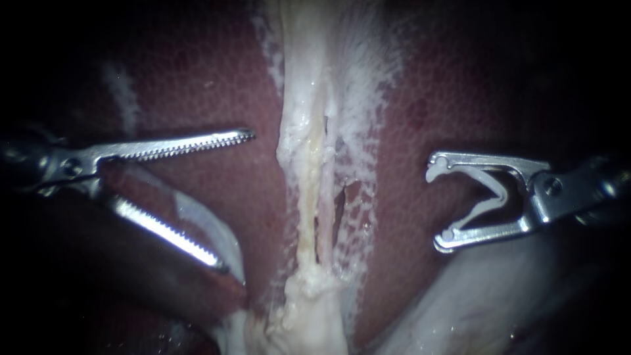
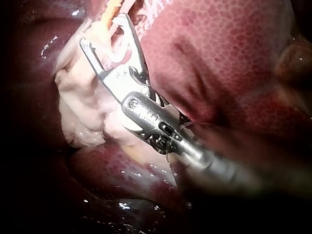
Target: Grabbing gallbladder
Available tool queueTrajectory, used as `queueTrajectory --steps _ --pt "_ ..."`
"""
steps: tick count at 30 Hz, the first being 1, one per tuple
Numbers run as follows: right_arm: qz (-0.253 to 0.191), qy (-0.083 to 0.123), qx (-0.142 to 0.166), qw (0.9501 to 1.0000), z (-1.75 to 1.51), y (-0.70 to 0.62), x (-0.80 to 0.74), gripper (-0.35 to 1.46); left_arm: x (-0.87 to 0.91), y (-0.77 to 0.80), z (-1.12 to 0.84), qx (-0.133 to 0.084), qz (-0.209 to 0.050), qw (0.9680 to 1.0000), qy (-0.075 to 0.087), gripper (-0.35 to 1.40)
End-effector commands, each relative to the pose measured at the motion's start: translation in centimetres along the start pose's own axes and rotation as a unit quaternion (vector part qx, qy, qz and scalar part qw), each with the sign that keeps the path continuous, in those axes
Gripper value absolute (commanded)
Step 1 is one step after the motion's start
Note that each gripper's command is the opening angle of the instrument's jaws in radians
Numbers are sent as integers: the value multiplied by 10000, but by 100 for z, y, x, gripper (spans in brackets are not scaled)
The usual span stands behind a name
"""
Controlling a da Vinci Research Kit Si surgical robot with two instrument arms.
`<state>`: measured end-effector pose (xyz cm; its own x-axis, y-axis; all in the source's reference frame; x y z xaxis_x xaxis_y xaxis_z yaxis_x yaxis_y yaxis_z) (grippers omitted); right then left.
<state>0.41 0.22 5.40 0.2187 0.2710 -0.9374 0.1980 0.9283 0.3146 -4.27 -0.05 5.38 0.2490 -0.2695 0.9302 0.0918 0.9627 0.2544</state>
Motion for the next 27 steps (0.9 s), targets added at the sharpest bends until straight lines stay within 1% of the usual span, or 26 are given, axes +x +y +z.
queueTrajectory --steps 1,6,13,14,17,19,20,21,23,26,27 --pt "0 0 0 10000 0 0 0 59 0 0 0 0 0 10000 -1 120" --pt "0 0 0 10000 0 0 0 59 0 0 0 0 0 10000 0 120" --pt "0 0 0 10000 0 0 0 59 2 3 2 -17 -211 9998 -1 120" --pt "0 0 0 10000 0 0 0 59 2 4 4 -56 -273 9996 8 120" --pt "0 0 0 10000 0 0 0 59 2 7 10 -138 -348 9993 12 120" --pt "0 0 -1 10000 0 0 0 59 0 9 14 -160 -445 9989 44 120" --pt "0 0 -1 10000 0 0 0 59 -1 10 17 -206 -510 9985 68 120" --pt "0 0 -1 10000 0 0 0 59 -1 11 20 -213 -543 9982 114 118" --pt "0 0 -1 10000 0 0 0 59 -2 12 25 -285 -728 9967 198 114" --pt "0 0 -1 10000 0 0 0 59 -4 12 30 -343 -922 9947 306 108" --pt "0 0 -1 10000 0 0 0 59 -4 13 30 -362 -1015 9937 319 106"
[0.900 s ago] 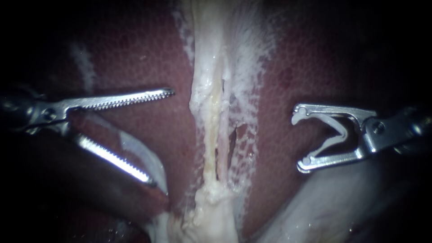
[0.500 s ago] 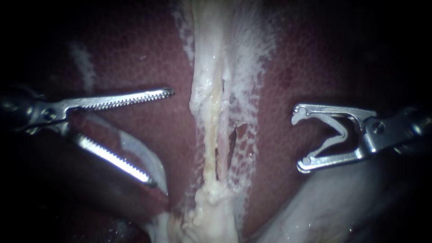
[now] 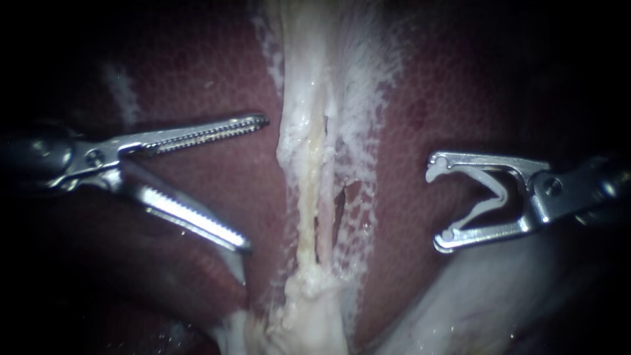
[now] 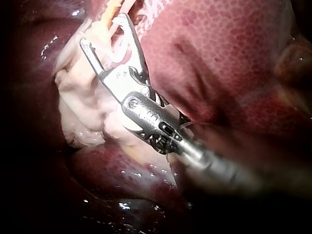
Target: Grabbing gallbladder
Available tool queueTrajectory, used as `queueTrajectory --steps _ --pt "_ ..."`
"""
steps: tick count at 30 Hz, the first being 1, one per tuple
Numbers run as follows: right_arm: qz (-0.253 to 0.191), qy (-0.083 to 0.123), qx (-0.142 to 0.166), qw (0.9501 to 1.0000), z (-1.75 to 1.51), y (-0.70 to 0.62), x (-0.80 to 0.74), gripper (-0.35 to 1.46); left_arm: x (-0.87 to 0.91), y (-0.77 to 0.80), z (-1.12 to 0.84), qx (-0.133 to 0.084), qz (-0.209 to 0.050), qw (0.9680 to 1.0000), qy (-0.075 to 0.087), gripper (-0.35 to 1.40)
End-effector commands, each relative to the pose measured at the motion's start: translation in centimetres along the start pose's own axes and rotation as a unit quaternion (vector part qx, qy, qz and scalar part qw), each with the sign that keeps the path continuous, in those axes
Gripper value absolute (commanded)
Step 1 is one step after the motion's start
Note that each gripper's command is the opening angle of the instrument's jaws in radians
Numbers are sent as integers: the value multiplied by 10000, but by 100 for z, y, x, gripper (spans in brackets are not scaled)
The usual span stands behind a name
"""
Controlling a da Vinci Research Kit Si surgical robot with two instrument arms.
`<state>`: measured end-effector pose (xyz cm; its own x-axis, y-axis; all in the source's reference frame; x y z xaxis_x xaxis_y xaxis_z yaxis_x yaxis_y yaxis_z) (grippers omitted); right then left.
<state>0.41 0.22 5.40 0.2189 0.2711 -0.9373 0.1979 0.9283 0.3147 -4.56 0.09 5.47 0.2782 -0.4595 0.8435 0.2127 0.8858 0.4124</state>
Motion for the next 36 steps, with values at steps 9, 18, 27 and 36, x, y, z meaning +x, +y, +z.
queueTrajectory --steps 9,18,27,36 --pt "0 1 -1 10000 0 0 0 59 1 3 3 -201 -439 9987 187 88" --pt "0 1 -1 10000 0 0 0 59 0 6 17 -324 -849 9955 277 64" --pt "0 1 -1 10000 0 0 0 59 0 11 29 -487 -1147 9915 367 22" --pt "0 1 -1 10000 0 0 0 59 12 26 27 -691 -1298 9881 449 -35"
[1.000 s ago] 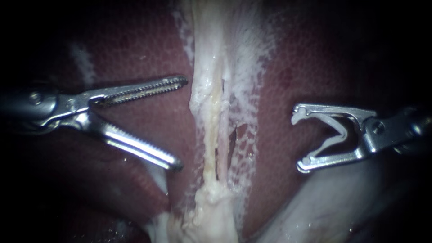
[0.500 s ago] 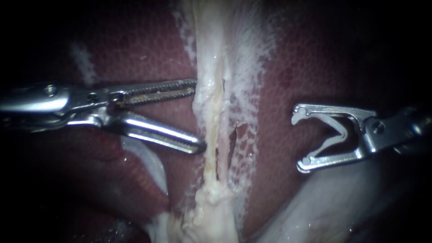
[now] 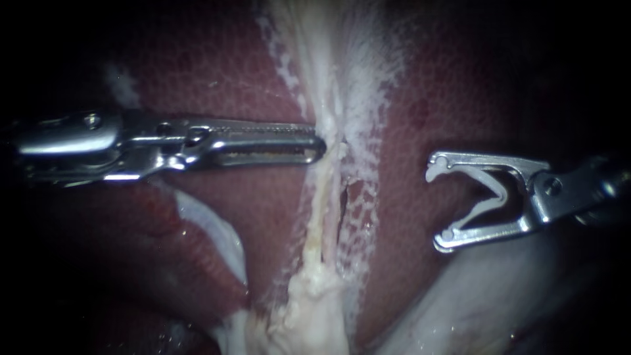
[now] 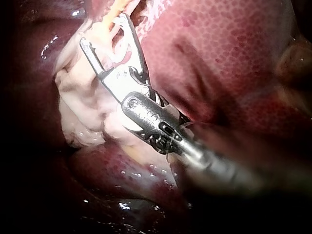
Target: Grabbing gallbladder
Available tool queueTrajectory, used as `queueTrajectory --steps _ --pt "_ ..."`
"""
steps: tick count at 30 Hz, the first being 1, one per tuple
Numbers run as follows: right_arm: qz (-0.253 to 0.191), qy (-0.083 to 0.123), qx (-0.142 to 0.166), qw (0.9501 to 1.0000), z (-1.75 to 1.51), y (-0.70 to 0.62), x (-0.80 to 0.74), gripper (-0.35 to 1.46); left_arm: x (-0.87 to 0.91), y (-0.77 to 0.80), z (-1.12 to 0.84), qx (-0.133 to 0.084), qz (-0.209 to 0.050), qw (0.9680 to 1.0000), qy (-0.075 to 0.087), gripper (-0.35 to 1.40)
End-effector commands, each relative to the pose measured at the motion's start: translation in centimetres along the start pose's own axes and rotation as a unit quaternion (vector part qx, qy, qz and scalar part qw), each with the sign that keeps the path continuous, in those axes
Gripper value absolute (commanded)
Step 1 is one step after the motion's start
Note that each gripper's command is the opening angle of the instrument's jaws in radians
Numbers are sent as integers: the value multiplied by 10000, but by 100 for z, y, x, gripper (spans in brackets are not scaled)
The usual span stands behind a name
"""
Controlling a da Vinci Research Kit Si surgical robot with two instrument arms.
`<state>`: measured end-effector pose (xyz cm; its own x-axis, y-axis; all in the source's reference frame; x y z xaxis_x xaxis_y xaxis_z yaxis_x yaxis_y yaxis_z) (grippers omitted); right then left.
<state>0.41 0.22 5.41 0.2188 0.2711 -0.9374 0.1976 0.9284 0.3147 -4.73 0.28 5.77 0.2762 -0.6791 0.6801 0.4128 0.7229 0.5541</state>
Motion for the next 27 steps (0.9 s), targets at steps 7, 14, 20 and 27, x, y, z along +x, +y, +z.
queueTrajectory --steps 7,14,20,27 --pt "-1 0 1 10000 0 0 0 59 6 9 -6 -124 -68 9999 88 -35" --pt "-1 0 1 10000 0 0 0 59 6 8 -7 -235 -106 9996 76 -35" --pt "-1 0 2 10000 0 0 0 59 5 7 -7 -236 -118 9996 77 -35" --pt "-1 0 2 10000 0 0 0 59 5 7 -8 -230 -122 9996 78 -35"
